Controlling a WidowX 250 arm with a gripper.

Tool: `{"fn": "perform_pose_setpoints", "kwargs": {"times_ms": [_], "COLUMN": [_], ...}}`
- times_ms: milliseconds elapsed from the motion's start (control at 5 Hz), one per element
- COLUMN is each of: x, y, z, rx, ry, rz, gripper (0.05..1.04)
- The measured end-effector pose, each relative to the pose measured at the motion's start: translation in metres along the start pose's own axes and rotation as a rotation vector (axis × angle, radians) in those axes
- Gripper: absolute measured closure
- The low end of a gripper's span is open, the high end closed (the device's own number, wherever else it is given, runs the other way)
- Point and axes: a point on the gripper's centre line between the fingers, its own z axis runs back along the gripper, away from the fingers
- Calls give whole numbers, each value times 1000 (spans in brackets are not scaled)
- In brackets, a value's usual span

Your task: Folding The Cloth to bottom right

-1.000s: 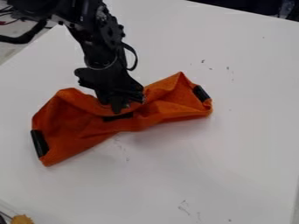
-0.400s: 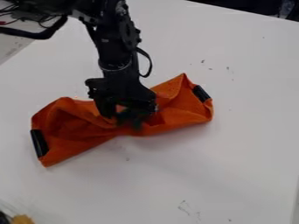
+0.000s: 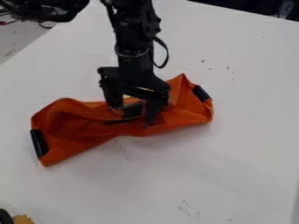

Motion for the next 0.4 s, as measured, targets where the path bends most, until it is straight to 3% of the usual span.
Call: {"fn": "perform_pose_setpoints", "kwargs": {"times_ms": [200,400], "x": [2,8], "y": [-12,-16], "z": [20,25], "rx": [34,55], "ry": [-24,-71], "rz": [2,-20], "gripper": [82,83]}}
